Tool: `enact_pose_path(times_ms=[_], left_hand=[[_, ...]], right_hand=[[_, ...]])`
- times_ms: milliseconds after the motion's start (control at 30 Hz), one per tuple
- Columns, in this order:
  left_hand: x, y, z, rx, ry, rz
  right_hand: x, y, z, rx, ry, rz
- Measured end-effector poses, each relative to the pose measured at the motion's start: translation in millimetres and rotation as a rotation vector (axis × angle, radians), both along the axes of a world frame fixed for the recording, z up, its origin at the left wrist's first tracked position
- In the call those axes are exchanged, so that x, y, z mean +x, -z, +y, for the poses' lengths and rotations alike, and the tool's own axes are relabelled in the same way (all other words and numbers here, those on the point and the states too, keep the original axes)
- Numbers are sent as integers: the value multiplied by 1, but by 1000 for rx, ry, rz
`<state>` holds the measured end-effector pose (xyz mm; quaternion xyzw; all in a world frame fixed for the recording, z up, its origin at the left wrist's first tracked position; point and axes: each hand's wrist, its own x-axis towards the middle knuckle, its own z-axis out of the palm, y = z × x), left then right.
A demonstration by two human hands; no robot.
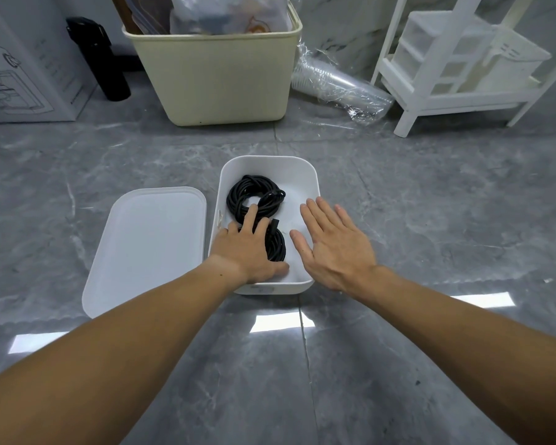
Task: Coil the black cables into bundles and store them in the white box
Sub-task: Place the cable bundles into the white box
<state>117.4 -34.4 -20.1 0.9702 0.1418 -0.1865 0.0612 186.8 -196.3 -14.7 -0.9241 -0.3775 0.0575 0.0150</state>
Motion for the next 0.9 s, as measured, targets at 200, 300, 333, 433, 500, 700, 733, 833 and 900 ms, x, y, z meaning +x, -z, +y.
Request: enact_pose_path(times_ms=[200, 300, 333, 433, 500, 700, 733, 833, 900], left_hand=[[2, -4, -1, 18, -13, 90], [4, -7, -3, 17, -42, -11], [4, -7, -3, 27, -19, -66], [6, -5, -2, 60, 108, -140], [7, -2, -1, 54, 131, -104], [6, 3, 5, -70, 43, -50], [5, 3, 5, -70, 39, -49], [5, 4, 4, -43, 36, -51], [4, 3, 3, -36, 39, -53]], right_hand=[[0, 0, 1, -10, -3, 0], [-1, 0, 0, -5, -2, 4], [-1, 0, 0, -2, -2, 5], [-1, 0, 1, 3, 0, 6], [-1, -1, 1, -4, -1, 12], [0, -2, 1, -31, 1, 21], [0, -2, 1, -33, 2, 23], [-1, -4, 1, -42, 2, 25], [-1, -6, 2, -65, -1, 22]])
